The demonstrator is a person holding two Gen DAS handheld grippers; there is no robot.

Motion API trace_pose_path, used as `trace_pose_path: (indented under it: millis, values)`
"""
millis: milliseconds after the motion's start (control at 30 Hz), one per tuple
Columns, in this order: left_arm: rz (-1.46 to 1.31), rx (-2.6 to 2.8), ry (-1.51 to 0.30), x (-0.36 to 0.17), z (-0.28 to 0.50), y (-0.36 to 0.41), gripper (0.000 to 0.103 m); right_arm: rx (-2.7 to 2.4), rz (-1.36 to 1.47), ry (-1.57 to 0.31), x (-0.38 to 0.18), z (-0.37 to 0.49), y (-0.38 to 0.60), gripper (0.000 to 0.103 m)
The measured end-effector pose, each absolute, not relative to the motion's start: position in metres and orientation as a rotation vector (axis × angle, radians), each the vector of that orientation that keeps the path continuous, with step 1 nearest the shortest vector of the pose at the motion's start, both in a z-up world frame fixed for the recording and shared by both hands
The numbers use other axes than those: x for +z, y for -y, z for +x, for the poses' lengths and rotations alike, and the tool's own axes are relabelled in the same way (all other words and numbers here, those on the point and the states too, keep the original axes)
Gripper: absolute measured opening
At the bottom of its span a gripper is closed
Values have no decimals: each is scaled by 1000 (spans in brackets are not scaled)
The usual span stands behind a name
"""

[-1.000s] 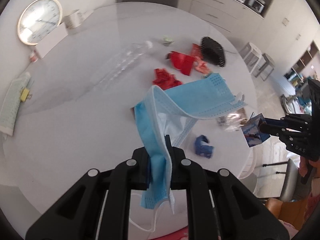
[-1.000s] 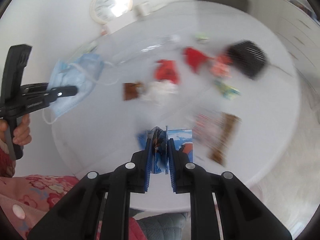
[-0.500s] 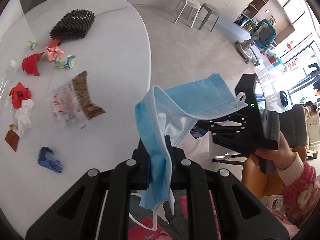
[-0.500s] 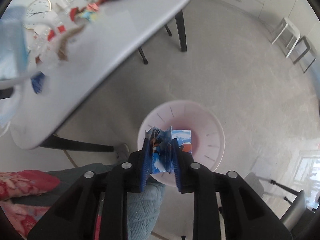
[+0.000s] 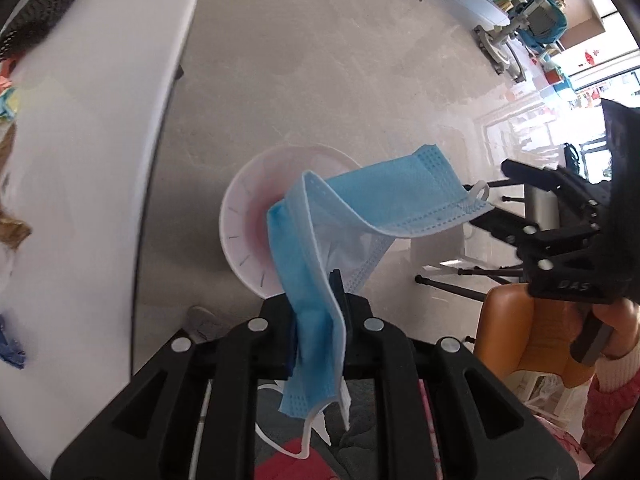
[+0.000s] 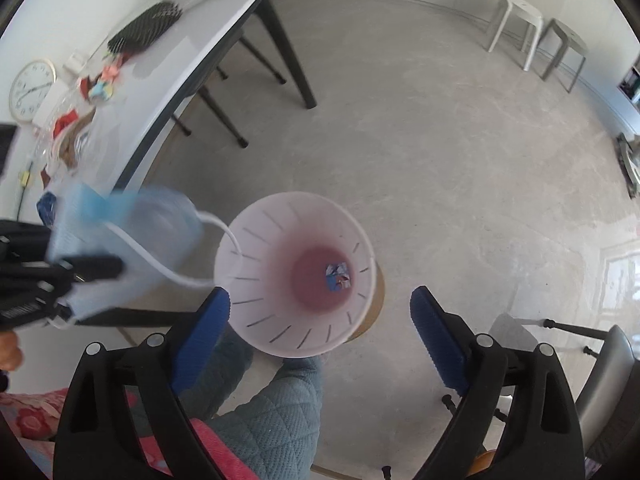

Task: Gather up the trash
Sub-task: 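Carry the mask and wrapper over the white bin and open both grippers, then grasp the clear snack bag with the right gripper while the left grasps the blue wrapper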

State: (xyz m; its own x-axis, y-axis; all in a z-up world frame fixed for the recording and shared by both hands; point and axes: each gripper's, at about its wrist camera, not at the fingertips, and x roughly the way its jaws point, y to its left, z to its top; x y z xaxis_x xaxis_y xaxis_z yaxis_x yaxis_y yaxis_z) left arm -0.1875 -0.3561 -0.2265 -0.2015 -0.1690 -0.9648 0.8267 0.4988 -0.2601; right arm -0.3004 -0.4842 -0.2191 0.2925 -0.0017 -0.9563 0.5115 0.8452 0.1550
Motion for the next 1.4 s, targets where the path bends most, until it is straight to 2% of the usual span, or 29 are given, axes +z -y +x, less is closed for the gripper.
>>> trace_pose_path:
  millis: [33, 67, 133, 333, 433, 567, 600, 767, 933, 1067, 1400]
  values:
    - [617, -1010, -1516, -233, -192, 362, 35, -372, 488, -1228, -217, -305, 489, 93]
    - [636, -1007, -1519, -239, -196, 367, 59, -382, 491, -1218, -215, -308, 493, 93]
    - [665, -989, -1495, -244, -202, 375, 73, -390, 496, -1200, -210, -314, 499, 94]
    - [639, -968, -1497, -231, -198, 372, 77, -396, 501, -1159, -195, -309, 503, 94]
    - [524, -924, -1443, -199, -178, 354, 78, -373, 505, -1124, -184, -304, 501, 94]
    - [340, -806, -1321, -140, -139, 308, 91, -310, 462, -1073, -160, -279, 490, 97]
    - [310, -770, -1294, -129, -130, 297, 92, -286, 444, -1054, -152, -269, 483, 100]
    - [187, -536, -1196, -87, -82, 215, 95, -164, 382, -1001, -127, -211, 450, 101]
    - [60, -393, -1204, -87, -39, 129, 95, -66, 369, -1002, -119, -146, 404, 101]
    - [-47, -339, -1237, -106, -20, 78, 95, 4, 381, -1030, -127, -100, 362, 101]
    - [19, -401, -1306, -146, -3, 58, 95, -7, 467, -1200, -190, -17, 301, 101]
